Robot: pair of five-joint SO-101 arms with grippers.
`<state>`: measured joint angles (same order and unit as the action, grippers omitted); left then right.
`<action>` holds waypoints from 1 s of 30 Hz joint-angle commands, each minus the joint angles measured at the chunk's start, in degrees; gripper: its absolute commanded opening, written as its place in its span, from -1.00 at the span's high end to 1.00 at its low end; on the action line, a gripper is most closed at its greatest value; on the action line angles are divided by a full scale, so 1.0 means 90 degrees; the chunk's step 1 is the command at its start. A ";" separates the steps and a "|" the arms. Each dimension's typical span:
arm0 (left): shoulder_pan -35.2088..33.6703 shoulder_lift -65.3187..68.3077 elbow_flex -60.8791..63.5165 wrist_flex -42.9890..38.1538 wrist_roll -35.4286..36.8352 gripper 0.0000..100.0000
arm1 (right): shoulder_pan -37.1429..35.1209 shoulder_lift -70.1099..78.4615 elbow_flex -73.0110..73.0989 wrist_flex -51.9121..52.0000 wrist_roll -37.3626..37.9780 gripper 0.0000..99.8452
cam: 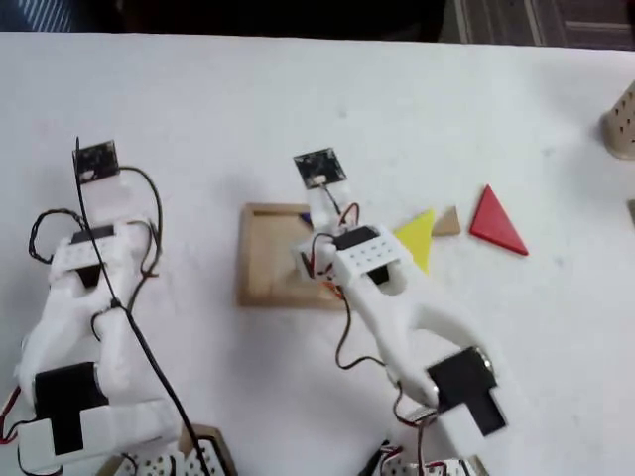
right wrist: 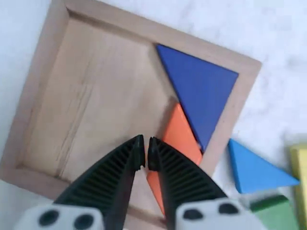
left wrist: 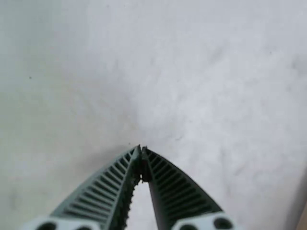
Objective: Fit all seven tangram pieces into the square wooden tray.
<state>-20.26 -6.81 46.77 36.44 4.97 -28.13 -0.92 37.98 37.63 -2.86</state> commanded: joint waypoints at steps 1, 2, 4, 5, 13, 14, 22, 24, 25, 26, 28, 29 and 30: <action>-0.0063 -0.0327 -0.0049 -0.0127 -0.0010 0.95 | 0.0464 -0.1284 -0.0195 0.0904 0.0000 0.96; -0.0063 -0.0327 -0.0049 -0.0127 0.0000 0.95 | 0.0630 -0.1626 -0.0186 0.1158 0.0000 0.96; -0.0063 -0.0327 -0.0049 -0.0127 0.0000 0.95 | 0.1089 -0.2222 -0.0176 0.1617 -0.0010 0.96; -0.0063 -0.0327 -0.0049 -0.0127 0.0000 0.95 | 0.1372 -0.2466 -0.0156 0.1792 -0.0049 0.96; -0.0034 -0.0327 -0.0039 -0.0127 -0.0010 0.95 | 0.3326 -0.2965 0.0801 0.1626 0.0000 0.96; -0.0024 -0.0327 -0.0039 -0.0127 -0.0010 0.95 | 0.3521 -0.2965 0.0899 0.1538 0.0000 0.95; 0.0630 -0.0337 -0.0274 0.0752 -0.0010 0.95 | 0.4078 -0.2965 0.1162 0.1275 0.0010 0.64; 0.0689 -0.0337 -0.0322 0.0918 -0.0010 0.95 | 0.4078 -0.2965 0.1162 0.1275 0.0010 0.65; 0.0698 -0.0337 -0.0332 0.0947 -0.0010 0.95 | 0.4078 -0.2965 0.1162 0.1275 0.0010 0.65; 0.0698 -0.0337 -0.0332 0.0957 -0.0010 0.94 | 0.4078 -0.2955 0.1172 0.1275 0.0010 0.66; 0.0698 -0.0337 -0.0322 0.0977 -0.0010 0.85 | 0.4078 -0.2955 0.1211 0.1206 0.0010 0.67; 0.0708 -0.0347 -0.0332 0.1055 0.0010 0.78 | 0.4068 -0.2955 0.1270 0.1099 0.0010 0.68; 0.0777 -0.0366 -0.0332 0.1114 0.0029 0.69 | 0.4068 -0.2955 0.1338 0.0952 0.0010 0.68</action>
<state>-15.25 -7.25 46.77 44.79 5.05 8.00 -25.36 48.97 50.11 -2.86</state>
